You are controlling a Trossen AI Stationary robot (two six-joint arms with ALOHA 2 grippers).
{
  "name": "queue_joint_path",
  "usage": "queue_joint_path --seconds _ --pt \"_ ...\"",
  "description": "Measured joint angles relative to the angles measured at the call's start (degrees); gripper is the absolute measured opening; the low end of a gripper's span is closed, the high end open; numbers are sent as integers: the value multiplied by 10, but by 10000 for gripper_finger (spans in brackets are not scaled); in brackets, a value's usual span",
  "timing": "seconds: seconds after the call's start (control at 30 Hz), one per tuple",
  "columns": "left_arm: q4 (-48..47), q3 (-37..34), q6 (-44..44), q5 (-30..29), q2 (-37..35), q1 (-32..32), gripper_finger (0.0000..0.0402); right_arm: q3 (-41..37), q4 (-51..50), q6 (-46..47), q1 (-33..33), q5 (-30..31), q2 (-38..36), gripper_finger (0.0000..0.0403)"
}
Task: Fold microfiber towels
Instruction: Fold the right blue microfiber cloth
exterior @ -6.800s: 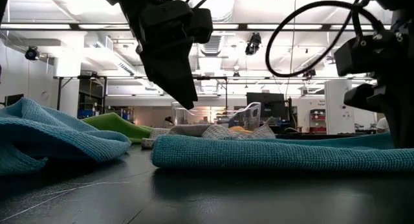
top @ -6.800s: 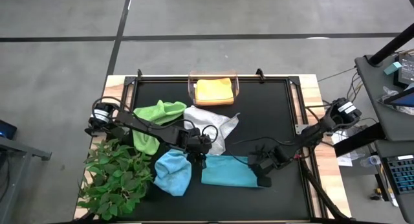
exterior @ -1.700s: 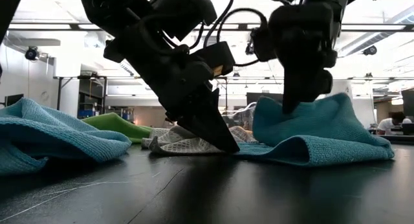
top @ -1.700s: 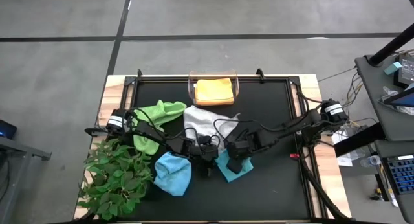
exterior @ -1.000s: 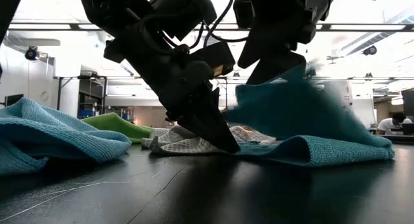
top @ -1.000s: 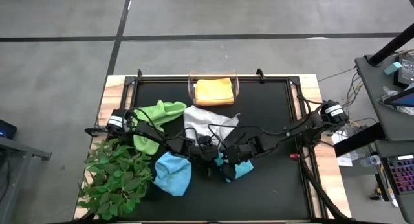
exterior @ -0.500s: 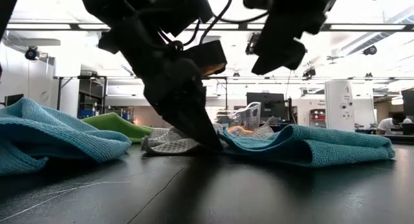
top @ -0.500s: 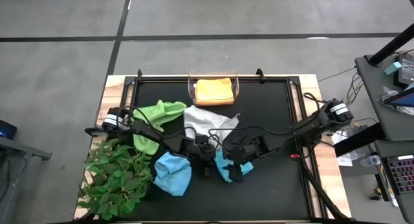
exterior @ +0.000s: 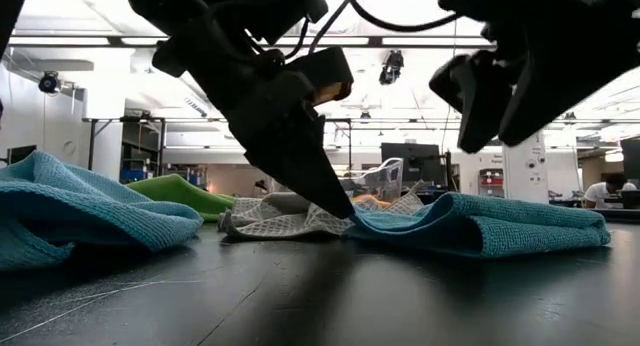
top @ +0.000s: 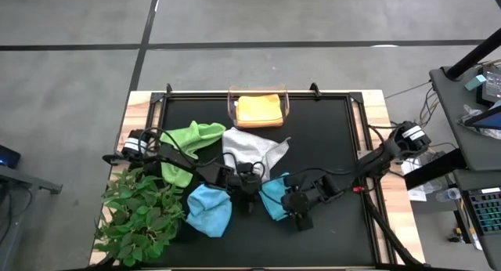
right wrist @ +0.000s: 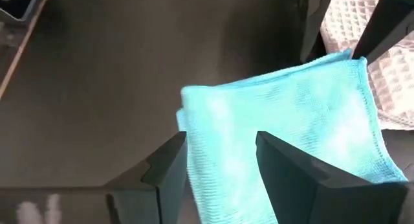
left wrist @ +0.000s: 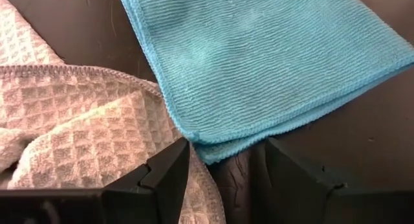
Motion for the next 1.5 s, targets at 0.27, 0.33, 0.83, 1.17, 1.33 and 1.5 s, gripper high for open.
queue_joint_path --seconds 0.27,0.33,0.83,1.17,1.33,1.5 --pt "0 0 0 -2 0 0 187 -76 92 5 1 8 0 174" --pt "0 0 0 -2 0 1 187 -87 96 11 1 7 0 174" --pt "0 0 0 -2 1 1 187 -106 97 11 1 7 0 80" --pt "-1 0 0 -2 1 1 187 -104 75 7 6 3 -11 18" --pt "-1 -1 0 -2 1 2 187 -98 58 10 8 3 -25 18" --pt "-1 -1 0 -2 1 4 187 -98 28 12 10 6 -28 18"
